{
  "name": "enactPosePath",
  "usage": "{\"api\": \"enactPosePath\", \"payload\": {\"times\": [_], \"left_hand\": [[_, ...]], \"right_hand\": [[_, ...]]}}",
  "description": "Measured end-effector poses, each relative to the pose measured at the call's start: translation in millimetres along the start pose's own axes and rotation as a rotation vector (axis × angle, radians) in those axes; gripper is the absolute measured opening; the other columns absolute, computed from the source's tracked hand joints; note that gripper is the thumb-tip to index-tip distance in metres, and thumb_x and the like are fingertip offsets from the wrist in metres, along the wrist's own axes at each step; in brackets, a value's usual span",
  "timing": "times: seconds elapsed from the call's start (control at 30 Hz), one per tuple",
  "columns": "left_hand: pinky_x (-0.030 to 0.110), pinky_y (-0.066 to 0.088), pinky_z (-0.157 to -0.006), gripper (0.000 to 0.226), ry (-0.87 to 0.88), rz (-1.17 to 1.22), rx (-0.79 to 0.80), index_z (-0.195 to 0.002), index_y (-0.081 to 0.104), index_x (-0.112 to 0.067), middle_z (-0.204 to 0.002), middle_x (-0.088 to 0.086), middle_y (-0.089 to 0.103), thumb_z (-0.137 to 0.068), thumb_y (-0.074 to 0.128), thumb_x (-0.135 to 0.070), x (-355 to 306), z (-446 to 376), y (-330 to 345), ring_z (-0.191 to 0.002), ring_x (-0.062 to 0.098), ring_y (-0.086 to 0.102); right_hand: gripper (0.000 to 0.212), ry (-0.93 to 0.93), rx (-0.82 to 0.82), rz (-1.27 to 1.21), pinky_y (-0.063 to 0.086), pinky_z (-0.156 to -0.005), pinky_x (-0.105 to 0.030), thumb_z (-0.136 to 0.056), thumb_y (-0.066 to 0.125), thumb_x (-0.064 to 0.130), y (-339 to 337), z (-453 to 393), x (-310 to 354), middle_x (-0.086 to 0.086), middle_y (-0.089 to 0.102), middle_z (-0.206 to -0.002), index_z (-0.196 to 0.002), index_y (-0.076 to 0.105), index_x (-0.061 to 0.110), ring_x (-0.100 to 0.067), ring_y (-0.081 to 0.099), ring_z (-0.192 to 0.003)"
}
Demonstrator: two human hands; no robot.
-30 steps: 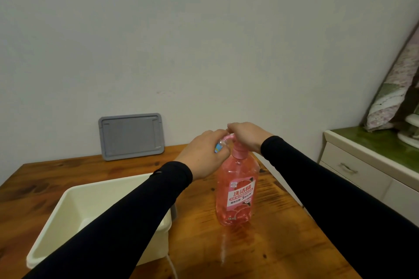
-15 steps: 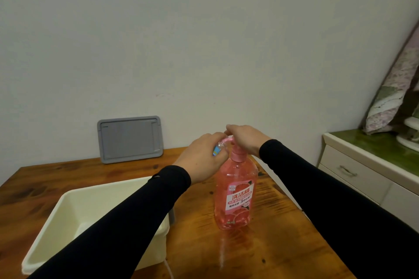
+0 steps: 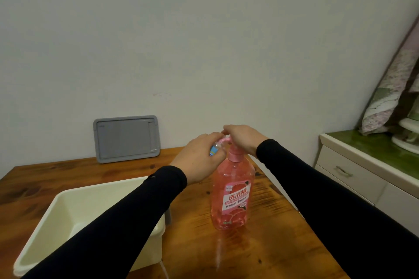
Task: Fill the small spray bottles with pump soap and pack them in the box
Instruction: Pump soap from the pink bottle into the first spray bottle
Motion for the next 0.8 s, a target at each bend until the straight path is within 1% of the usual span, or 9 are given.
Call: {"api": "enactPosePath", "payload": {"times": [0.07,0.17,0.3,0.4,0.43,0.5,0.57,0.7,0.8], "left_hand": [[0.012,0.035,-0.070,0.045,0.005,0.010,0.006,-0.135,0.044,-0.029,-0.120,-0.003,0.056,-0.092,0.044,-0.044,0.3,3.6,4.5,-0.092,0.005,0.049],[0.017,0.036,-0.073,0.044,0.001,0.007,0.024,-0.136,0.044,-0.028,-0.122,-0.001,0.056,-0.093,0.045,-0.042,0.3,4.7,6.6,-0.094,0.006,0.048],[0.020,0.037,-0.075,0.044,0.005,-0.001,0.024,-0.136,0.043,-0.028,-0.121,-0.001,0.056,-0.093,0.046,-0.040,-3.4,2.3,0.7,-0.093,0.006,0.047],[0.017,0.037,-0.072,0.042,0.022,-0.012,0.016,-0.133,0.045,-0.029,-0.119,-0.002,0.057,-0.093,0.046,-0.041,-6.8,-3.5,-4.4,-0.092,0.006,0.048],[0.015,0.037,-0.070,0.042,0.022,-0.015,0.016,-0.133,0.045,-0.030,-0.119,-0.002,0.057,-0.093,0.045,-0.041,-6.6,-3.8,-4.1,-0.092,0.006,0.048],[0.011,0.034,-0.069,0.044,0.008,-0.004,0.009,-0.135,0.044,-0.030,-0.121,-0.003,0.056,-0.092,0.045,-0.042,-3.4,-0.9,-1.0,-0.092,0.005,0.048],[0.010,0.034,-0.069,0.045,-0.002,0.011,0.009,-0.136,0.043,-0.030,-0.121,-0.002,0.056,-0.092,0.046,-0.041,0.7,3.6,4.4,-0.091,0.005,0.048],[0.014,0.040,-0.071,0.042,0.005,0.004,0.027,-0.133,0.046,-0.029,-0.116,-0.001,0.058,-0.092,0.047,-0.040,0.3,4.7,5.2,-0.089,0.007,0.049],[0.014,0.039,-0.069,0.043,0.001,-0.017,0.033,-0.134,0.044,-0.029,-0.117,-0.003,0.058,-0.093,0.046,-0.041,-3.0,1.2,0.1,-0.090,0.007,0.050]], "right_hand": [[0.032,-0.004,-0.006,0.130,0.045,-0.090,-0.037,-0.094,0.038,0.007,5.4,-0.7,-3.8,-0.022,0.057,-0.120,-0.122,0.052,0.001,-0.033,0.055,-0.106],[0.027,0.006,0.004,0.131,0.046,-0.088,-0.040,-0.093,0.040,0.006,9.8,-2.6,-7.9,-0.022,0.059,-0.116,-0.116,0.054,0.000,-0.035,0.057,-0.102],[0.038,0.125,-0.002,-0.236,0.044,-0.092,-0.043,-0.097,0.034,0.026,5.2,-3.6,-13.3,-0.020,0.060,-0.112,-0.116,0.058,0.002,-0.034,0.056,-0.104],[0.041,0.123,-0.015,-0.285,0.040,-0.071,-0.034,-0.095,0.034,0.027,-2.4,-4.4,-9.4,-0.006,0.054,-0.081,-0.116,0.055,-0.002,-0.022,0.050,-0.076],[0.040,0.103,-0.012,-0.255,0.038,-0.068,-0.033,-0.096,0.033,0.024,-3.3,-3.6,-6.8,-0.005,0.052,-0.078,-0.116,0.054,-0.003,-0.020,0.048,-0.073],[0.035,0.034,0.000,-0.102,0.044,-0.078,-0.035,-0.096,0.033,0.018,-0.3,-2.6,-3.8,-0.010,0.061,-0.097,-0.117,0.055,0.000,-0.024,0.055,-0.087],[0.032,0.011,-0.015,0.054,0.045,-0.087,-0.036,-0.094,0.036,0.009,6.4,-2.7,-6.6,-0.020,0.059,-0.118,-0.120,0.053,0.002,-0.031,0.056,-0.103],[0.030,0.013,-0.027,0.079,0.043,-0.084,-0.035,-0.093,0.039,0.006,10.0,-3.2,-9.3,-0.021,0.057,-0.123,-0.119,0.053,0.003,-0.033,0.055,-0.106],[0.034,0.045,-0.027,-0.047,0.040,-0.087,-0.034,-0.097,0.033,0.014,3.0,-4.4,-6.7,-0.019,0.053,-0.129,-0.122,0.053,0.002,-0.032,0.052,-0.111]]}}
Point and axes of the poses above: each hand's wrist, its own z-axis away from the middle knuckle, its own y-axis out of the palm, x = y × z, the point moved 7 cm from there along -z, towards the middle knuckle
